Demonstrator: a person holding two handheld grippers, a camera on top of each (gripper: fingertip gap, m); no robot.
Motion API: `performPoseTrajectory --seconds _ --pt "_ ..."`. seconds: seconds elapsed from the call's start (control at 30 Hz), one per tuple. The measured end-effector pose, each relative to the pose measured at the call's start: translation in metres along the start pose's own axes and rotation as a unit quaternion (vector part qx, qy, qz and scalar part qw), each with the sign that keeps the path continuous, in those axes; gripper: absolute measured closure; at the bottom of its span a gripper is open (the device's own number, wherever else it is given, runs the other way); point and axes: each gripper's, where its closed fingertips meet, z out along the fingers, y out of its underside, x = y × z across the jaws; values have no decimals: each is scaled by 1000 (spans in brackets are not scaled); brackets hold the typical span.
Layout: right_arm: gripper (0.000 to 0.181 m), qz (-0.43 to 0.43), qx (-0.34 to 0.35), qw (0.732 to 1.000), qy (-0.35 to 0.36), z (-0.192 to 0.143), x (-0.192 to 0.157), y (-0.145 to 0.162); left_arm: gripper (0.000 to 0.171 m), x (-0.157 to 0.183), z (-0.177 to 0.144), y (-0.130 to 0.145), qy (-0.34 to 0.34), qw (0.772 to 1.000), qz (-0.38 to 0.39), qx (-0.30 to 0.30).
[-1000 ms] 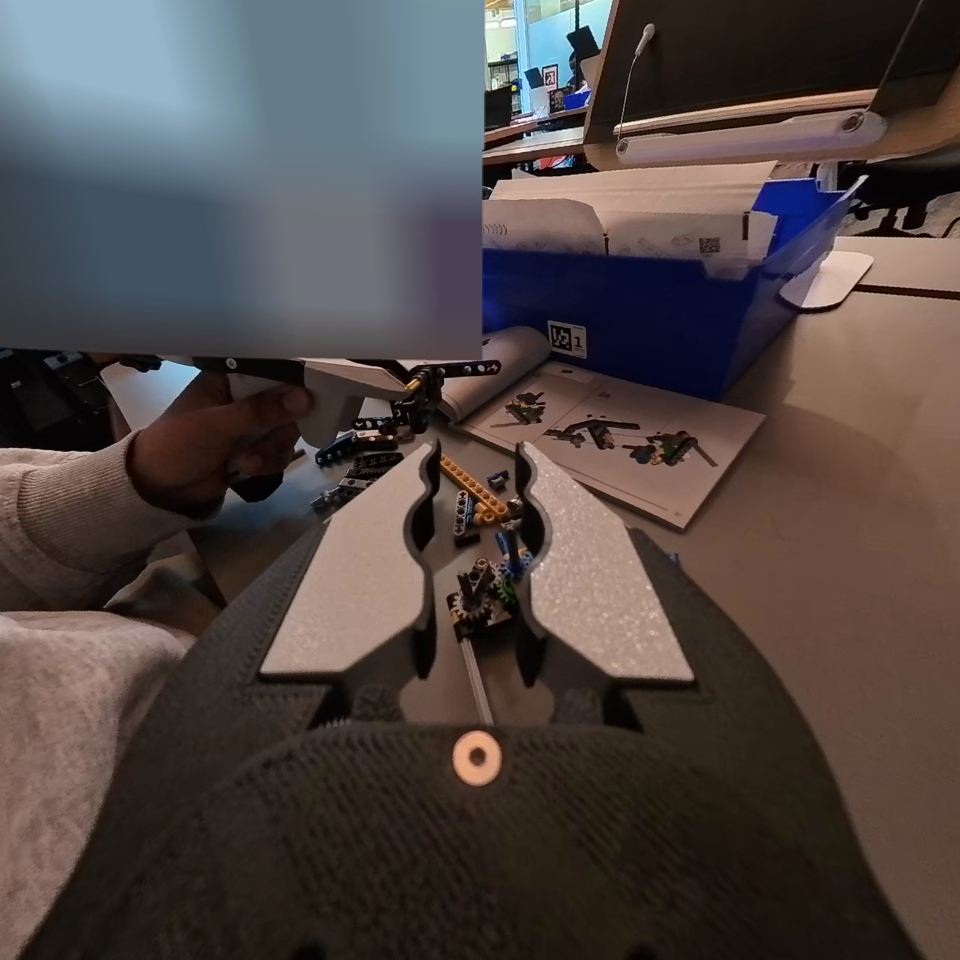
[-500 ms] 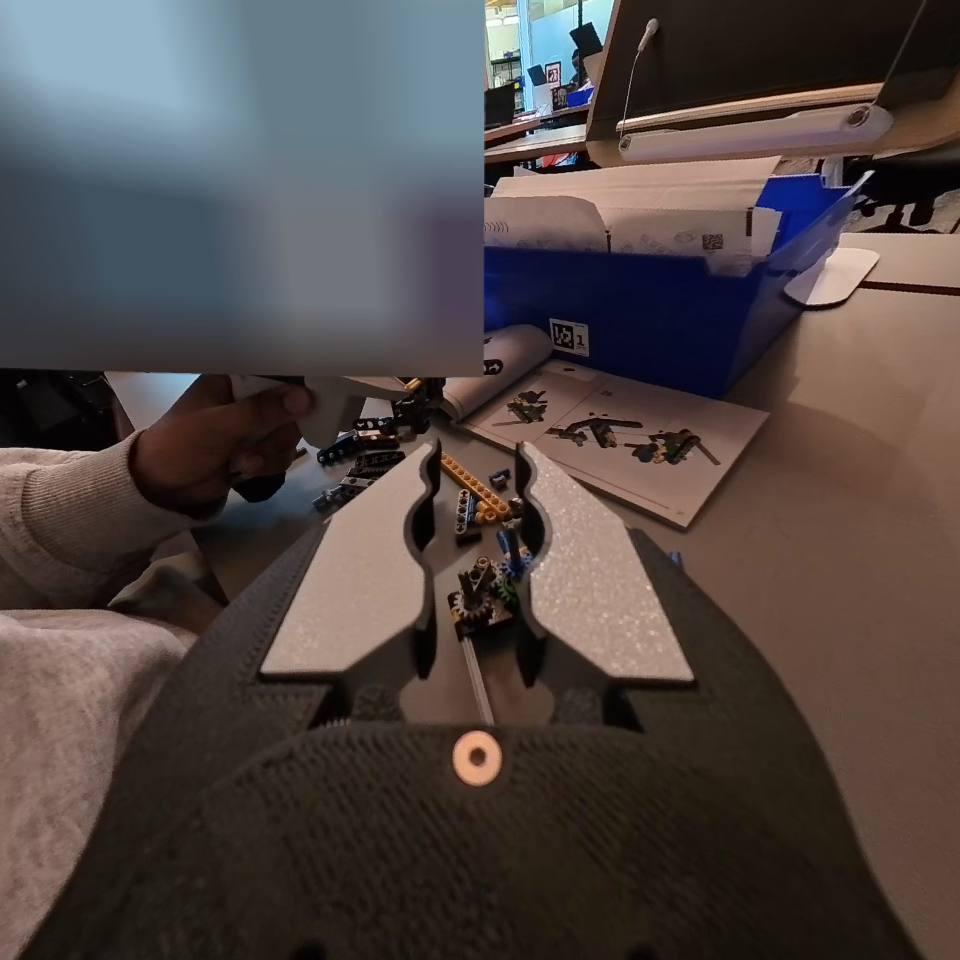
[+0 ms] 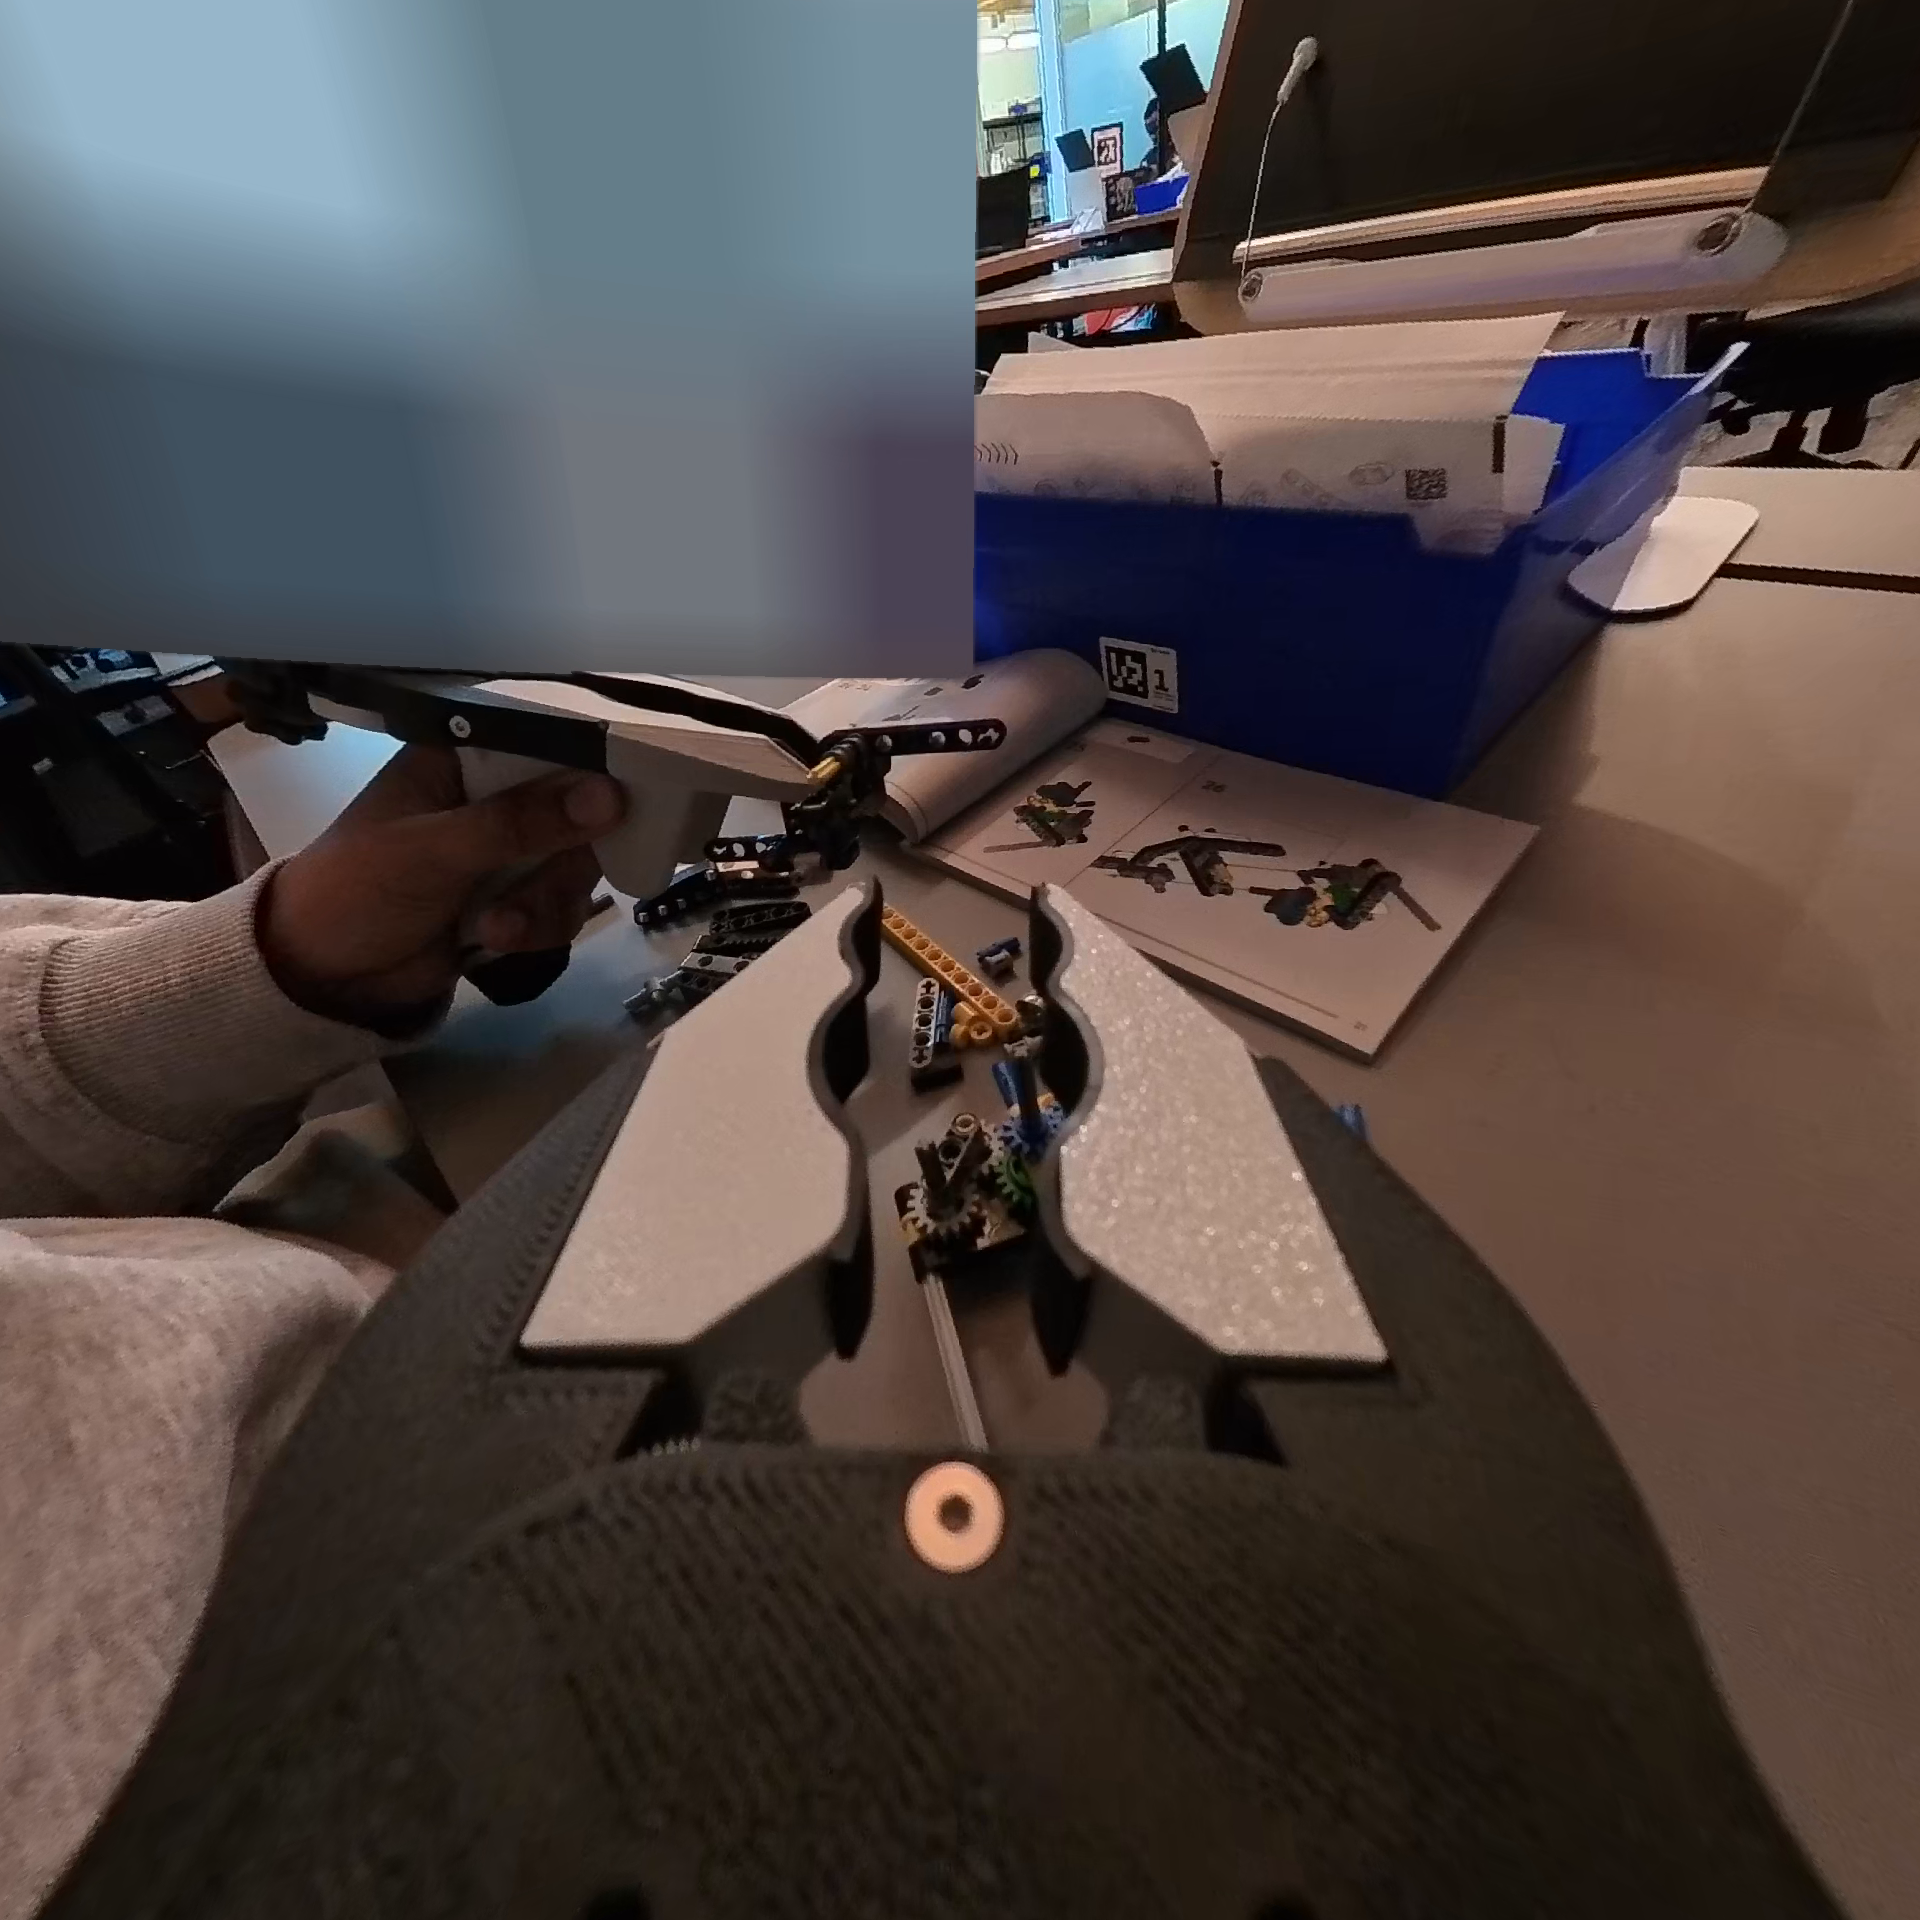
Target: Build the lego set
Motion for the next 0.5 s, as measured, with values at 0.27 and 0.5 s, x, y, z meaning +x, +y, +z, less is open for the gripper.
performPoseTrajectory --seconds 0.27,0.5 --pt "154 3 4 1000 0 -1 1 -1 167 5 0 -2 16 1000 4 6" --pt "154 17 15 1000 -1 -2 3 -4 167 26 -8 -17 114 991 -40 56"
